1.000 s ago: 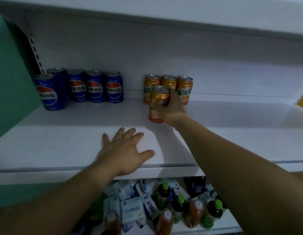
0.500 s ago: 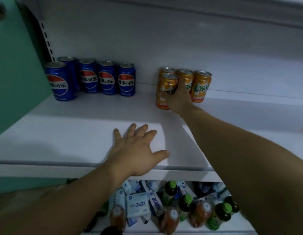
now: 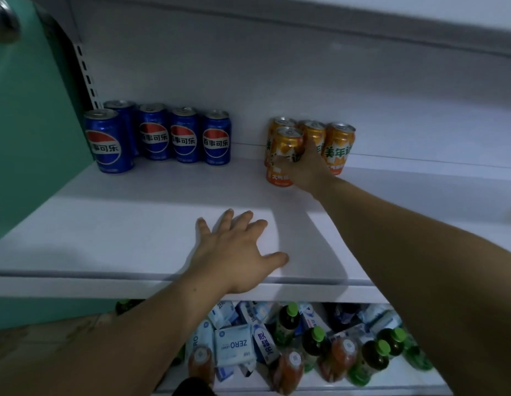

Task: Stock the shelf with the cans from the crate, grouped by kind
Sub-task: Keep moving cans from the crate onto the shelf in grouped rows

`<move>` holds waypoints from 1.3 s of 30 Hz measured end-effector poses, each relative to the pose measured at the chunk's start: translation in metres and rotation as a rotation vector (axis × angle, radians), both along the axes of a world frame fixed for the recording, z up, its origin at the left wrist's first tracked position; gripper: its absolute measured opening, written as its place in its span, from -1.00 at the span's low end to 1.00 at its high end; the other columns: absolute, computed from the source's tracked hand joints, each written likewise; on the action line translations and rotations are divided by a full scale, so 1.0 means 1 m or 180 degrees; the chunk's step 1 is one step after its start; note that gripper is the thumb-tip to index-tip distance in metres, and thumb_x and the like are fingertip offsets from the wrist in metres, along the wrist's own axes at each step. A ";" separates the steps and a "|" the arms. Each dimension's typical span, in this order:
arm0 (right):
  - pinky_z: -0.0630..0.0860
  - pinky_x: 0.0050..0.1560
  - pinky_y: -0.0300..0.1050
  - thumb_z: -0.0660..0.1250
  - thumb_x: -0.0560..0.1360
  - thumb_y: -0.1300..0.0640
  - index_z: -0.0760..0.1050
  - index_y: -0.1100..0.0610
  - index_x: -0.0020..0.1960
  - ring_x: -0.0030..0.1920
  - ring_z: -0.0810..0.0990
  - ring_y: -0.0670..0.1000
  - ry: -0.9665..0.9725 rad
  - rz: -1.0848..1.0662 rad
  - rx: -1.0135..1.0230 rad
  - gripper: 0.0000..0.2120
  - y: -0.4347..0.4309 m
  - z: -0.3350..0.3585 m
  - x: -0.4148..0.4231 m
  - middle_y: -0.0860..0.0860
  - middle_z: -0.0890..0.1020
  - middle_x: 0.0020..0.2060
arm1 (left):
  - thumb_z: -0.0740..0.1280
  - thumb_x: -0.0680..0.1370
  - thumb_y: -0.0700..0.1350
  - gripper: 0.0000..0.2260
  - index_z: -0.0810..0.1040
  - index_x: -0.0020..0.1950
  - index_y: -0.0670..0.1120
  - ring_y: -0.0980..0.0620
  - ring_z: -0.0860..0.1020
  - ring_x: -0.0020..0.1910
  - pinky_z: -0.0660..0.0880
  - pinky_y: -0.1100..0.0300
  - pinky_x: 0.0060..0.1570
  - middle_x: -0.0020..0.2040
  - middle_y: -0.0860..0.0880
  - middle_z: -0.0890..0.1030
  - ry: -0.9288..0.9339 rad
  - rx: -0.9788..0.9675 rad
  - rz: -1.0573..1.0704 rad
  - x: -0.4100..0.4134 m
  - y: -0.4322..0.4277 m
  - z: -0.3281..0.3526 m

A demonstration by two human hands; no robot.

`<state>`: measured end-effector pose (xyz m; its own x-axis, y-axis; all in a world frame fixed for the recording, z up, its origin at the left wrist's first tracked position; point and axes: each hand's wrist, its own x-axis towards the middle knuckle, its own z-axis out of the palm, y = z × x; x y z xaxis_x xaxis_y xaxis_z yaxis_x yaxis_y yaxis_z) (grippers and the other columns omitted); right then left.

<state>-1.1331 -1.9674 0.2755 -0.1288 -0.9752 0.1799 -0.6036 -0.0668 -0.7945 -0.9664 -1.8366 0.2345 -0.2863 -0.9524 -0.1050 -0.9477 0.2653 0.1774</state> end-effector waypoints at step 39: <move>0.45 0.10 -0.08 0.23 0.56 -0.19 0.29 0.10 0.44 0.24 0.50 0.13 -0.0172 -0.3819 0.2921 -0.44 0.669 -0.192 -0.356 0.10 0.49 0.32 | 0.31 0.47 0.20 -0.41 0.32 0.43 -0.01 -0.07 0.44 0.28 0.43 0.01 0.24 0.38 -0.05 0.41 -0.0910 0.1794 -0.4143 -0.452 0.338 -0.181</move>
<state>-1.4888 -1.2985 0.0831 -0.8931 -0.0584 -0.4461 0.0920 0.9469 -0.3081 -1.4179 -1.4986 0.0540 -0.8066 0.1487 -0.5721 -0.1135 0.9108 0.3968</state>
